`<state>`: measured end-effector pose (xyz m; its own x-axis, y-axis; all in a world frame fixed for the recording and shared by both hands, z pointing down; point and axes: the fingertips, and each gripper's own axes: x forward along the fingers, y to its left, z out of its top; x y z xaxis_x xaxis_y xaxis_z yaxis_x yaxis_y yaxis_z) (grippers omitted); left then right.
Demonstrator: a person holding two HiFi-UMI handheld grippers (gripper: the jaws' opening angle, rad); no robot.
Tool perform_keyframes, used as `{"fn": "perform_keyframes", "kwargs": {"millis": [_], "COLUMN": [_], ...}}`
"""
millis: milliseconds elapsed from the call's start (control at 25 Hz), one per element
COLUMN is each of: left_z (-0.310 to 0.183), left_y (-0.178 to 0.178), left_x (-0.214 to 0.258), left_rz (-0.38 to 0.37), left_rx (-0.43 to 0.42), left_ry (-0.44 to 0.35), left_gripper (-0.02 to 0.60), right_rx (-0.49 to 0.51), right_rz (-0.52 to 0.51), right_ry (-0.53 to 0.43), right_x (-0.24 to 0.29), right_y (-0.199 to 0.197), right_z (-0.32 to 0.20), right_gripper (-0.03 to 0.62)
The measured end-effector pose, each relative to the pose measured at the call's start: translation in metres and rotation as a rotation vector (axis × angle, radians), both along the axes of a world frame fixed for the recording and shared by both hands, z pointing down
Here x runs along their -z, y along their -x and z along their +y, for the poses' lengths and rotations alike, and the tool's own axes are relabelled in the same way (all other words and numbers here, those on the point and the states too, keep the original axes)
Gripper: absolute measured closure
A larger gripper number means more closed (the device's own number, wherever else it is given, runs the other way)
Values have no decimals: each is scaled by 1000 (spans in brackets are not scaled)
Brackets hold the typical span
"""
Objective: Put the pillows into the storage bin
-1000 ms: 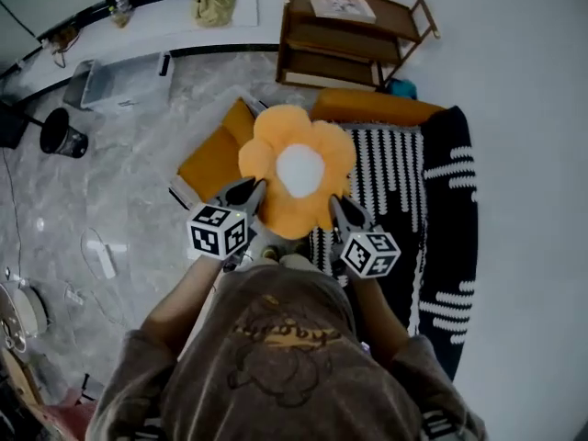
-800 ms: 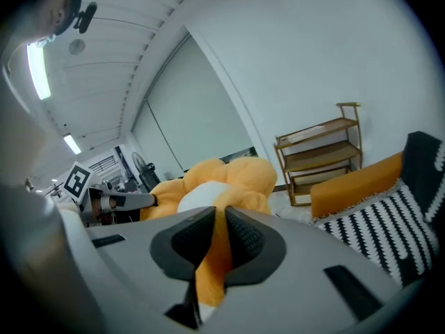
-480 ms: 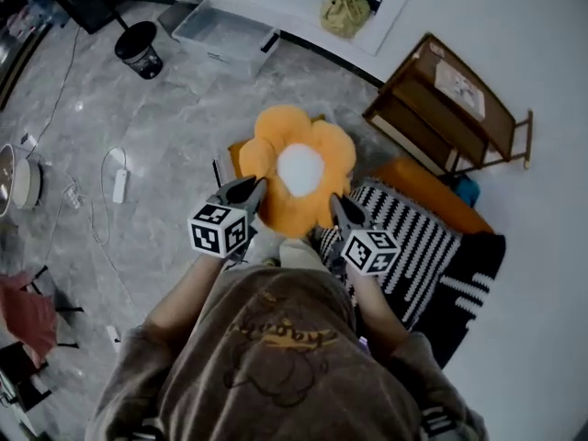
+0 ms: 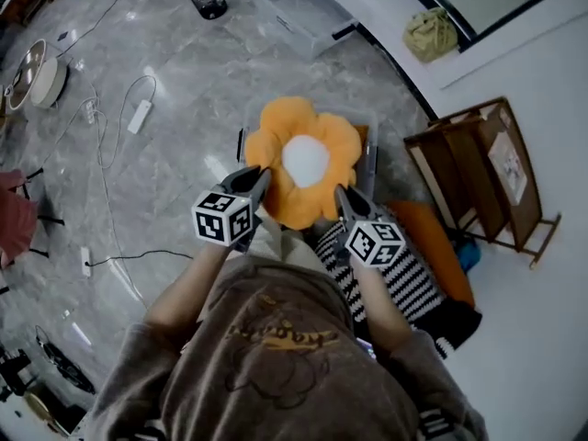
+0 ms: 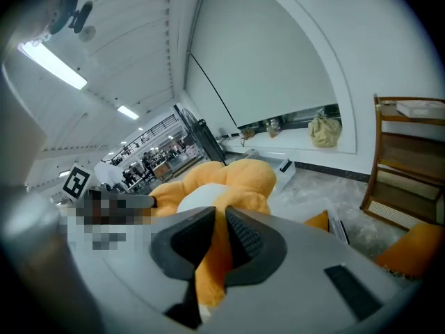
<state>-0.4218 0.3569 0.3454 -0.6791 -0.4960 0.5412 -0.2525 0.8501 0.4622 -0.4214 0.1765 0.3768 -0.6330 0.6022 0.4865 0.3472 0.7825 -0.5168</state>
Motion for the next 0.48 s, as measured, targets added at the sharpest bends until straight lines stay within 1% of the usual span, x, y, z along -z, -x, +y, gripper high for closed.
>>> {"fn": "perform_keyframes", "kwargs": {"millis": [120, 280, 480], "left_z": [16, 37, 58], "left_y": [17, 50, 93], "left_x": [-23, -56, -121], "left_rz": [39, 83, 161], "left_rx": [34, 54, 66], "left_ry": [-12, -9, -4], "left_gripper": [552, 552, 552], "right_rx": [26, 37, 34], "right_rz": [34, 72, 131], "right_ry": [-13, -51, -91], "right_x": [-20, -49, -105], "right_y": [23, 58, 102], "right_z": [16, 34, 55], "right_gripper": [553, 549, 549]}}
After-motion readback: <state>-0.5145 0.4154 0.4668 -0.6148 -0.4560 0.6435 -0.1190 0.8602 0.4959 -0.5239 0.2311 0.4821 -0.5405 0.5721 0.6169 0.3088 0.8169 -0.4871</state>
